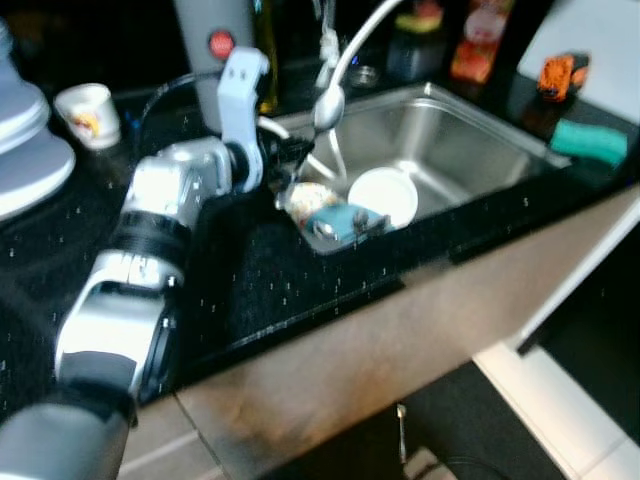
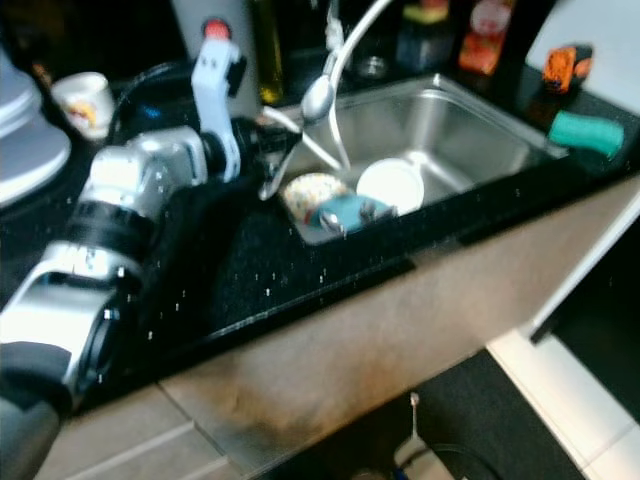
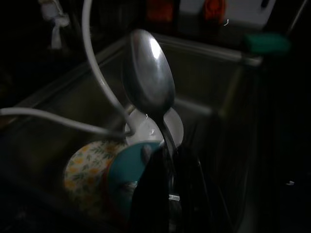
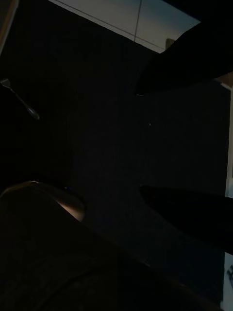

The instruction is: Kitchen organization

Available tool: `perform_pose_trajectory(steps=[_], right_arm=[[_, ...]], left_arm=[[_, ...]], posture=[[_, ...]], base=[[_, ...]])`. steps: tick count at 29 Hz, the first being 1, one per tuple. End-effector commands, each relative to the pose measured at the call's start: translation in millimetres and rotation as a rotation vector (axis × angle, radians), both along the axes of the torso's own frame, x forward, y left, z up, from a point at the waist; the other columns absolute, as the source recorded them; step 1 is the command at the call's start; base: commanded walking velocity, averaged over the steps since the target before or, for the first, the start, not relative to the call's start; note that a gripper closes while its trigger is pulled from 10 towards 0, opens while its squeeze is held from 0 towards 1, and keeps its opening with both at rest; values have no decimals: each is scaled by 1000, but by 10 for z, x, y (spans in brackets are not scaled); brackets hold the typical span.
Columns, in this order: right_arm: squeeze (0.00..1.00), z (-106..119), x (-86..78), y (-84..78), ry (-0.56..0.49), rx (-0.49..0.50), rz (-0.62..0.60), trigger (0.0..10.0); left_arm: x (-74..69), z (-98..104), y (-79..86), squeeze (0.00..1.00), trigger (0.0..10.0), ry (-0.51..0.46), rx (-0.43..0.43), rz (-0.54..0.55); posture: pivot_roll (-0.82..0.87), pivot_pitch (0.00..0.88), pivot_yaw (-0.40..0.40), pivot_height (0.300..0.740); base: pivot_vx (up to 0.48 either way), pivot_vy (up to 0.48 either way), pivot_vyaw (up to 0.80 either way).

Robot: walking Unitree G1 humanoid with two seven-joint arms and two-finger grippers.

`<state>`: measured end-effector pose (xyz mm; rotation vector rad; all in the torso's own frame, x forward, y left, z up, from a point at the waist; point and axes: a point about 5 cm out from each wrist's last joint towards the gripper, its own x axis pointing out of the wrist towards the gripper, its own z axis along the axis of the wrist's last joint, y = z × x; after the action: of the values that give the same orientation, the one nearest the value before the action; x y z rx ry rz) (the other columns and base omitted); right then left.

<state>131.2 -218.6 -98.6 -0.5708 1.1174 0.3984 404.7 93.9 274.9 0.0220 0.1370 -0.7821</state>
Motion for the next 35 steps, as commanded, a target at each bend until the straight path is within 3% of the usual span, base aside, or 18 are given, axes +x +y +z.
perform_pose_trajectory(steps=[1,11,15,16,21,26,27,29,30,31,33,34,35], right_arm=[[0,-11,-46,-19,8,-6,-3,10000],[0,-24,-82,-9,10,-10,5,10000],[0,-28,-90,0,4,-9,-11,10000],[0,-29,-92,3,3,-8,-12,10000],[0,-25,-78,4,-2,-10,-8,10000],[0,-18,-62,-3,-6,-11,-9,10000],[0,-16,-56,-6,-7,-12,-9,10000],[0,-16,-56,-6,-7,-12,-9,10000],[0,-13,-47,-6,-8,-10,-9,10000],[0,-13,-47,-6,-8,-10,-9,10000],[0,-6,-25,-2,-9,0,-8,10000],[0,0,-9,3,-9,12,-10,10000],[0,0,-9,3,-9,12,-10,10000]], left_arm=[[15,12,-109,0,10000,-33,43,-6],[-36,-57,-563,0,10000,-103,21,-177],[-14,-100,-542,27,10000,-105,38,-149],[5,-118,-508,1000,10000,-102,41,-122],[72,-179,-356,1000,10000,-120,75,3],[101,-117,-291,1000,10000,-167,69,57],[112,-43,-266,796,10000,-189,38,72],[112,-43,-266,796,10000,-189,38,72],[123,68,-224,0,10000,-221,-15,89],[123,68,-224,0,10000,-221,-15,89],[136,326,-49,0,10000,-285,-178,137],[146,388,94,0,10000,-309,-231,194],[146,388,94,0,10000,-309,-231,194]], posture=[[-71,0,39,740],[-96,0,32,740],[-113,0,42,740],[-112,0,41,740],[-113,0,39,740],[-108,0,35,740],[-105,0,32,740],[-105,0,32,740],[-99,0,31,740],[-99,0,31,740],[-87,0,24,740],[-73,0,17,740],[-73,0,17,740]], base=[[0,0,0],[0,0,0],[0,0,0],[0,0,0],[0,0,0],[0,0,0],[0,0,0],[0,0,0],[0,0,0],[0,0,0],[0,0,0],[0,0,0],[0,0,0]])
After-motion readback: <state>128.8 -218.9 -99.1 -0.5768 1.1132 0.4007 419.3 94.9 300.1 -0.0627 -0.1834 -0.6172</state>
